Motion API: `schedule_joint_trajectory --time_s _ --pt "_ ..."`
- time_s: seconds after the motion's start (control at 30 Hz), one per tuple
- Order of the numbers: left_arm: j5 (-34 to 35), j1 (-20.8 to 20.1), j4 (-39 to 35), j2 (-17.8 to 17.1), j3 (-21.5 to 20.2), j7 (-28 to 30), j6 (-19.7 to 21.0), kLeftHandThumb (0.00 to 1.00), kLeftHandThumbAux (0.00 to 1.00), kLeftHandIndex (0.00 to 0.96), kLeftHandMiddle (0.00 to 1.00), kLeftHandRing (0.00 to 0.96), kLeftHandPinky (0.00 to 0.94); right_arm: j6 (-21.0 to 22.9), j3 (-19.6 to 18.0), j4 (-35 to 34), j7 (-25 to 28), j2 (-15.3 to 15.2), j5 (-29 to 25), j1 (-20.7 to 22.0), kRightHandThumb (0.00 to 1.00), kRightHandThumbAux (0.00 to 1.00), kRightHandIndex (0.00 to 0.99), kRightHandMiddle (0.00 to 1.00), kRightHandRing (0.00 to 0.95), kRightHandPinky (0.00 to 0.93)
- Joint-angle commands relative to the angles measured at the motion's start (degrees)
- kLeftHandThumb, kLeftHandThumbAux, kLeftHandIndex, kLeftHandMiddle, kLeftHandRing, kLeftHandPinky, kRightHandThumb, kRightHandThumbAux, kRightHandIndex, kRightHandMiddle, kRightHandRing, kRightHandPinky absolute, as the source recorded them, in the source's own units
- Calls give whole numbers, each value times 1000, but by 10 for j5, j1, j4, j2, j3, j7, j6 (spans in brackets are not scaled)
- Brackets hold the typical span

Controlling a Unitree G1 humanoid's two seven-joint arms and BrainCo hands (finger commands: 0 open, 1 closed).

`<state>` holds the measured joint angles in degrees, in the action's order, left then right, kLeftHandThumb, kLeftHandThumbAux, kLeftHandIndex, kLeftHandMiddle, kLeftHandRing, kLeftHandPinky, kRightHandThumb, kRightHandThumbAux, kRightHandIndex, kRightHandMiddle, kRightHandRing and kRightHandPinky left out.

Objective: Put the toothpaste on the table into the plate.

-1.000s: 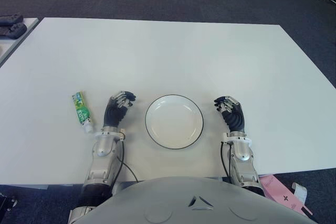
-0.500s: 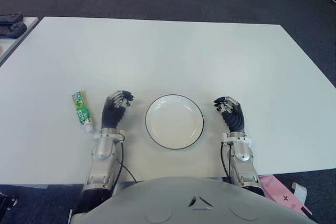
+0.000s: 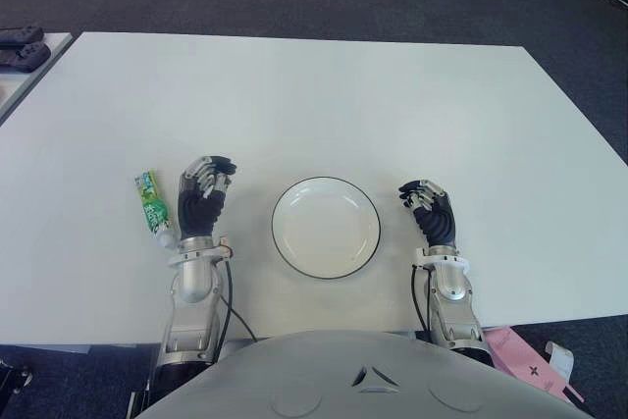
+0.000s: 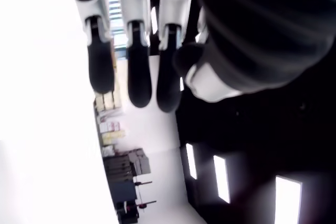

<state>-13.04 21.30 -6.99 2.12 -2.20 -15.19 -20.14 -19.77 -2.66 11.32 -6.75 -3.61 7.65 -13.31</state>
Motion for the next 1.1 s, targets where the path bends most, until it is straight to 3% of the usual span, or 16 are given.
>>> schedule_joint_trajectory --time_s 0.03,0.23,0.43,0.5,0.57,0.67,0.77,1.03,1.1 --pt "-38 13 -31 12 -9 -33 18 705 721 428 486 466 461 3 2 9 -3 1 3 5 715 731 426 473 467 473" --pt "-123 19 -61 19 -19 -90 36 701 722 426 471 447 425 4 4 11 -4 1 5 7 714 731 426 478 477 484" --pt "-162 23 -74 28 -22 -122 64 695 724 422 444 423 402 5 4 13 -5 1 5 8 713 731 426 478 478 480" --pt "-188 27 -91 39 -26 -140 92 690 724 419 423 404 387 1 4 16 -5 2 3 9 713 730 427 478 476 476" --pt "-220 33 -119 57 -26 -153 142 684 724 414 376 369 364 -4 4 17 -3 2 1 10 713 730 427 478 473 472" --pt "-255 32 -136 68 -22 -168 197 361 699 305 294 313 342 -5 4 18 -2 2 -1 11 714 730 427 477 471 470" --pt "-300 26 -155 78 -17 -180 271 250 602 240 285 354 431 -1 4 17 0 2 -2 11 714 730 426 471 470 472" --pt "-331 -31 -132 80 -28 -190 443 219 452 170 267 401 534 -2 3 21 1 3 -4 14 714 731 425 470 472 475" --pt "-319 -62 -79 56 -52 -198 481 227 416 172 242 391 536 -2 3 23 2 2 -5 15 714 731 425 472 471 476"
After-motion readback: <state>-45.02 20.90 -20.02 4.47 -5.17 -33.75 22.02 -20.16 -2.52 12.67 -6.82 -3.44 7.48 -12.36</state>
